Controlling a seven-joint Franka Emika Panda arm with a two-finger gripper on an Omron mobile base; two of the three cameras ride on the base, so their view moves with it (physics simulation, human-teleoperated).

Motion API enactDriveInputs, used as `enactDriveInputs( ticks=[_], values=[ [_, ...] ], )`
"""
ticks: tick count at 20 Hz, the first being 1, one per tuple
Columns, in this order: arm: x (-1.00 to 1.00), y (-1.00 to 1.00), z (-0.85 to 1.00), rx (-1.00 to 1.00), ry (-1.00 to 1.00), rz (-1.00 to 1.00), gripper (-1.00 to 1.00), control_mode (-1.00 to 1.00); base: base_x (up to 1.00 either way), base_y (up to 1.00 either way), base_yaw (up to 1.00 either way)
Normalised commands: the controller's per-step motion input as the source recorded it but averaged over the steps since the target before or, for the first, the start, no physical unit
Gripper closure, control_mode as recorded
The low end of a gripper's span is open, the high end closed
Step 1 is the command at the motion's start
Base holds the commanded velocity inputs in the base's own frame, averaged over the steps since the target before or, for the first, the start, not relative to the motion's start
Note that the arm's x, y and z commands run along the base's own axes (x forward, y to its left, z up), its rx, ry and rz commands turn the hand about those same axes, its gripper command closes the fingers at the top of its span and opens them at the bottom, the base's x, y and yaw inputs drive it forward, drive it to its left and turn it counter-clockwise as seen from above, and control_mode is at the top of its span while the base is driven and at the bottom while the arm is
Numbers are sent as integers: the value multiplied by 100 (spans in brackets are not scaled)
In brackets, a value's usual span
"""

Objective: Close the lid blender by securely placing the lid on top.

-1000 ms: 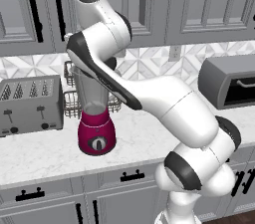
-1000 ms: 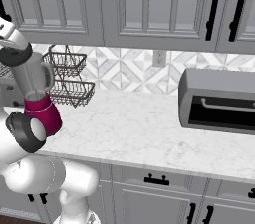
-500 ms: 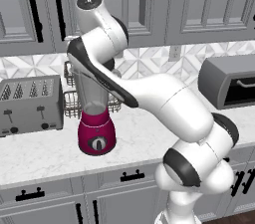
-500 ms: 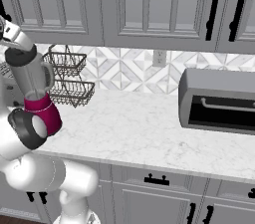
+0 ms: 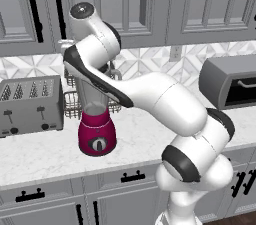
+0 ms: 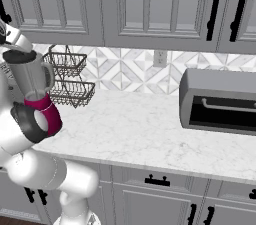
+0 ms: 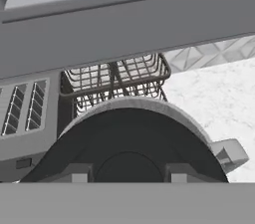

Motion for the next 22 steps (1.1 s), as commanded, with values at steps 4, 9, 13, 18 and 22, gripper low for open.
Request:
enactDriveInputs(
  ticks=[4, 9, 13, 18, 22],
  values=[
    [16, 13, -5, 0, -8, 0, 100, -100, 0, 0, 0],
    [4, 0, -7, 0, -13, 0, 100, -100, 0, 0, 0],
    [0, 0, -3, 0, -17, 0, 100, -100, 0, 0, 0],
    [4, 0, -5, 0, -17, 0, 100, -100, 0, 0, 0],
    [18, -6, -7, 0, -9, 0, 100, -100, 0, 0, 0]
  ],
)
